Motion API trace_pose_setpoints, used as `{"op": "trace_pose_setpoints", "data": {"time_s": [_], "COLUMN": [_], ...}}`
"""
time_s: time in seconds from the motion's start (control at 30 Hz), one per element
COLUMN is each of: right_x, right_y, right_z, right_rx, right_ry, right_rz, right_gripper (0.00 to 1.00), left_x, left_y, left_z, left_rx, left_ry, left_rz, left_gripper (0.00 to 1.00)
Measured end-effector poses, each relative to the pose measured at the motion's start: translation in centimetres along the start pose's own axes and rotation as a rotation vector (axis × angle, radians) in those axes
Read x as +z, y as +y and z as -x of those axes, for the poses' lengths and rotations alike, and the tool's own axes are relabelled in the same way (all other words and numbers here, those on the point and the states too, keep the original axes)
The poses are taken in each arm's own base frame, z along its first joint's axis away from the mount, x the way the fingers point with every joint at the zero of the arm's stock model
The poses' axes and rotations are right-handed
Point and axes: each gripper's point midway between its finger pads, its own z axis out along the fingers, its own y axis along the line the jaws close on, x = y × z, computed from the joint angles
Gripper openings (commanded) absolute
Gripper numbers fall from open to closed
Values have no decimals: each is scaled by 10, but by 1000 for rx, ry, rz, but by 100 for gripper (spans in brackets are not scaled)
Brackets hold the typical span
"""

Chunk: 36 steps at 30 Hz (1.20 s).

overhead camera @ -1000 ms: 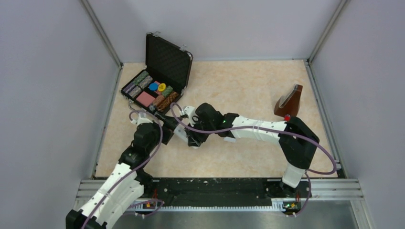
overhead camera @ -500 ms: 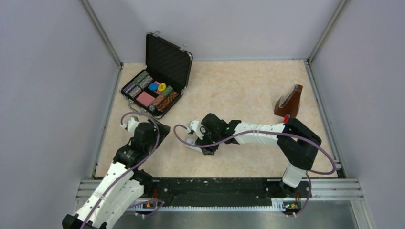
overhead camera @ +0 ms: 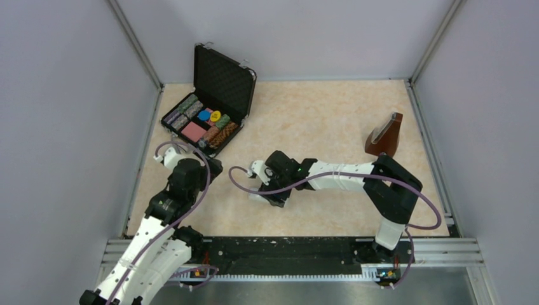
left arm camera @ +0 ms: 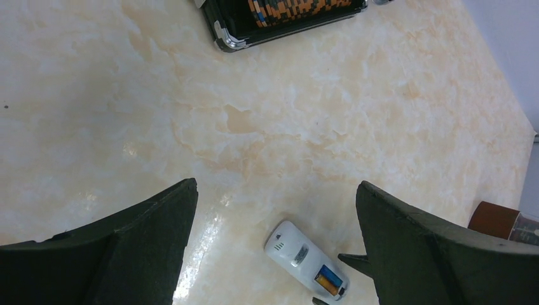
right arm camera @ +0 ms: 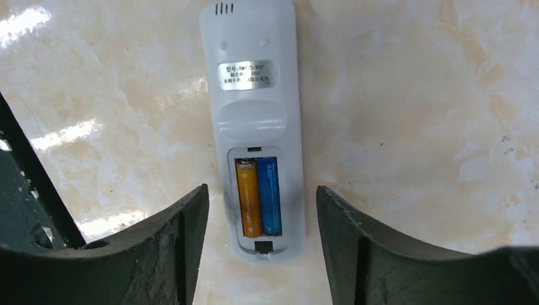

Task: Load the batteries into the remote control

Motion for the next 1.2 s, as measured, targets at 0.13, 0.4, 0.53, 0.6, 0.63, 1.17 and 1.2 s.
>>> {"op": "trace_pose_setpoints", "data": {"time_s": [0.13,0.4,0.53,0.6,0.63,1.17,1.2], "right_x": [-7,-52,-61,-60,-58,-41,-39], "right_y": [-1,-40,-68,-72,-73,-83,-83], "right_z": [14,23,7,-2,-7,-45,-47], "right_rx": [63,544,841,943,983,1206,1208], "right_ry": [-25,-107,-114,-99,-85,16,22], "right_rz": [-16,-229,-384,-437,-461,-660,-662], "right_gripper": [63,35,25,23,22,27,26], "left_x": [1,5,11,13,14,15,16], "left_y": [-7,-13,-10,-9,-8,-18,-18], "left_z": [6,14,11,9,7,-8,-8], "left_rx": [35,58,66,71,73,77,78], "left_ry": [-24,-58,-45,-34,-26,50,52], "left_rz": [-34,-50,-25,-16,-13,-74,-76], "left_gripper": [99,95,94,93,93,92,92]}}
